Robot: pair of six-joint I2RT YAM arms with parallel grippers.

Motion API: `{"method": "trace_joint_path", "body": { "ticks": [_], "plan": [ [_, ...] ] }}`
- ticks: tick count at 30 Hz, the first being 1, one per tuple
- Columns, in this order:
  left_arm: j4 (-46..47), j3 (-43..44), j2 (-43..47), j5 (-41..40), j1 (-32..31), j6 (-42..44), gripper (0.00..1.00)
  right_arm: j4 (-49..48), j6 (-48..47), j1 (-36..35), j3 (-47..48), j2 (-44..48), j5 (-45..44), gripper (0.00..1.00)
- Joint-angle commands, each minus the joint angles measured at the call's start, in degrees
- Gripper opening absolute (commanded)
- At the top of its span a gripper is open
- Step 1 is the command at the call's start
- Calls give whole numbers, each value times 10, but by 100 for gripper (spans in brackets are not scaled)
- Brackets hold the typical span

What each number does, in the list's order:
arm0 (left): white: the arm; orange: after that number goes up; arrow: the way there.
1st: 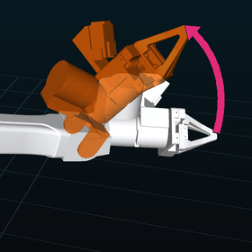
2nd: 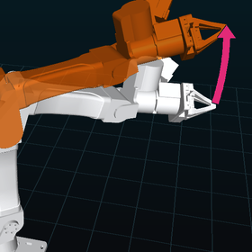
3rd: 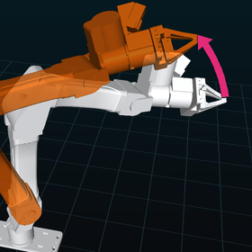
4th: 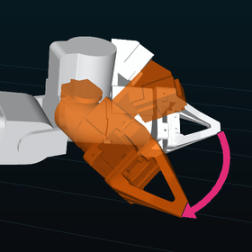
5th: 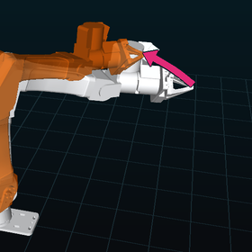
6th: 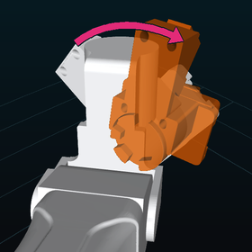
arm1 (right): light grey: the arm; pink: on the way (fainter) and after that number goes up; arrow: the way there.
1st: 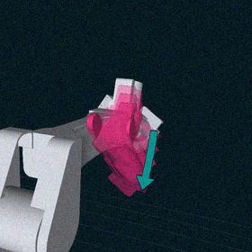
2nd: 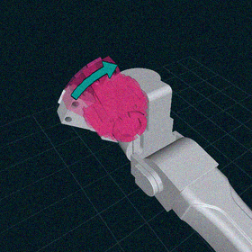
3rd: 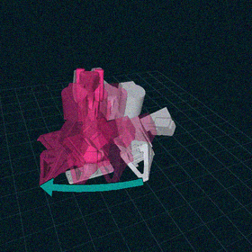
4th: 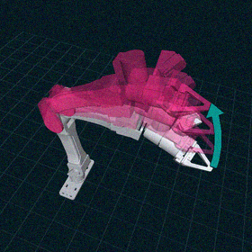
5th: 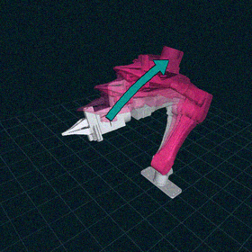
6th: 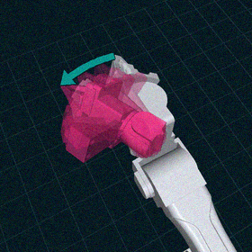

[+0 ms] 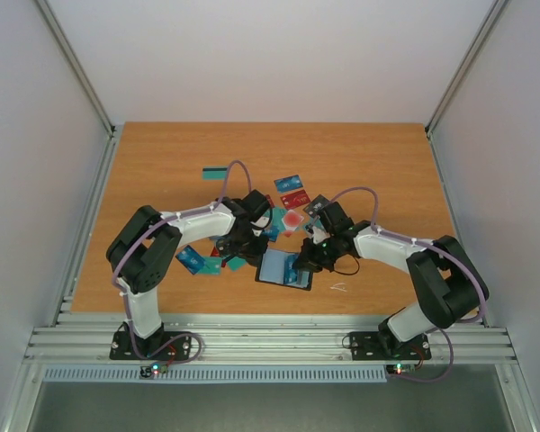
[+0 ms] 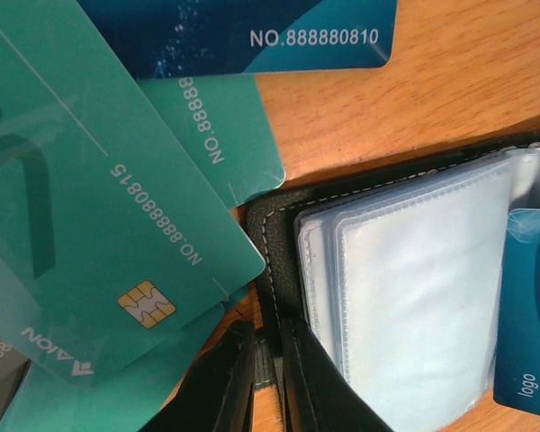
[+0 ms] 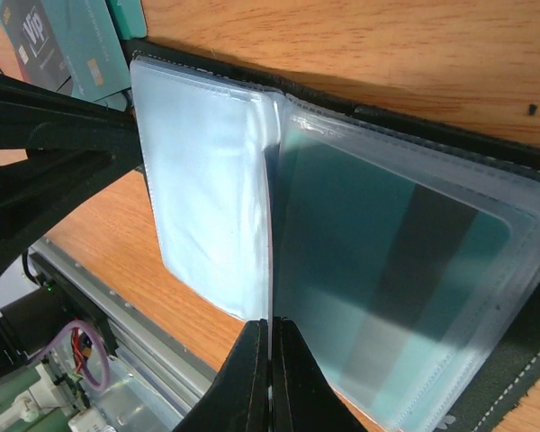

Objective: Put the credit cards into the card holder

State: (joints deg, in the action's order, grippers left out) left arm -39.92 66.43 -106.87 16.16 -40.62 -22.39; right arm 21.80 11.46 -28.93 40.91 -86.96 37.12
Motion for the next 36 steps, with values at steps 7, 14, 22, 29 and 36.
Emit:
{"method": "trace_joint_path", "body": {
  "ticks": [7,14,22,29,36],
  "plan": [
    [19,-6,-35,13,-2,14,11,-28,-6,3,8,-18,4,1],
    [17,-2,-37,22,-2,17,10,-33,-17,3,17,-30,6,1],
    [16,-2,-42,24,-2,18,10,-43,-21,4,21,-32,8,1],
    [13,1,-44,23,-2,18,10,-63,-21,10,18,-36,13,1],
    [12,-3,-45,27,-2,14,9,-97,-20,10,11,-43,34,1]
  ]
}}
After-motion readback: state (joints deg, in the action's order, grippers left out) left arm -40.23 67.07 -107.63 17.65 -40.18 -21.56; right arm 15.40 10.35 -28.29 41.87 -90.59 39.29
